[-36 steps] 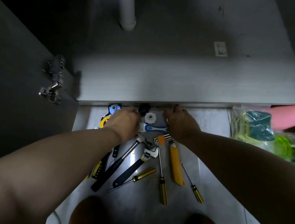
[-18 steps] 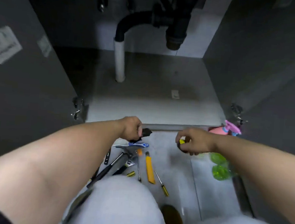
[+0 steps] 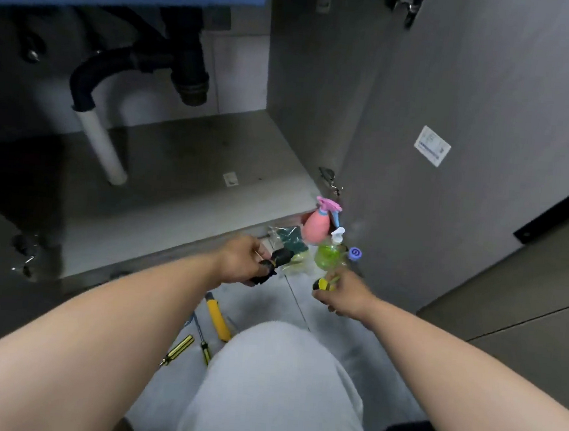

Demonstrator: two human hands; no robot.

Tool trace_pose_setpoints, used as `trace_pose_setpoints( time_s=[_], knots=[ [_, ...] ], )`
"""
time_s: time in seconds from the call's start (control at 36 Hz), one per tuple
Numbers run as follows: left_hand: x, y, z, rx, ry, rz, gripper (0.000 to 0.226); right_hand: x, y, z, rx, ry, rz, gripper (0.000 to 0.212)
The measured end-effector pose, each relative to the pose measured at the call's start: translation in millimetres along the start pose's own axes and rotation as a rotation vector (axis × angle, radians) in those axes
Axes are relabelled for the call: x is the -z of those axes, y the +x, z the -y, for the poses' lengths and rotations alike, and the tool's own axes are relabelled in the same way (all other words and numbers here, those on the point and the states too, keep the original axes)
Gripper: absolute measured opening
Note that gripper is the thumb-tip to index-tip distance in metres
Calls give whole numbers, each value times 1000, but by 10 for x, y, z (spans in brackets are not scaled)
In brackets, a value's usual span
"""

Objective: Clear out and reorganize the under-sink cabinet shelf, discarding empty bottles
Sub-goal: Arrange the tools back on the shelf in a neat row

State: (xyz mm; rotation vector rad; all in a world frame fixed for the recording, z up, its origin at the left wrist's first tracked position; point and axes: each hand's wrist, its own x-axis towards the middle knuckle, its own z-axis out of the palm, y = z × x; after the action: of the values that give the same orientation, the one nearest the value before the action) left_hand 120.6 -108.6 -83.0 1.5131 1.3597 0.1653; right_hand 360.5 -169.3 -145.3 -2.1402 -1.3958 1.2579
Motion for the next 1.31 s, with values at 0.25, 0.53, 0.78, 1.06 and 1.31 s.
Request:
trace_pose_setpoints(
  time_s=[0.25,0.53,0.78,1.06,1.31],
  knots=[
    [-429,496,557,86,-45,59,11,-559,517,-662,-168,-57,-87,28],
    [-747,1119,1192,223,-321,18,14,-1083,1330,-929,-226,-92,-226,41],
    [-926,1220,1601,334,-642,-15,16,-1354,1639,-928,-181,-35,-385,52],
    [-1196,1254,1658,298,-641,-11,26,-1668,1273,-794,-191,333,-459,26],
    [-1365,1270,1617,278,-606,16,26,-1748,1061,-787,-220,547,-105,15]
  ],
)
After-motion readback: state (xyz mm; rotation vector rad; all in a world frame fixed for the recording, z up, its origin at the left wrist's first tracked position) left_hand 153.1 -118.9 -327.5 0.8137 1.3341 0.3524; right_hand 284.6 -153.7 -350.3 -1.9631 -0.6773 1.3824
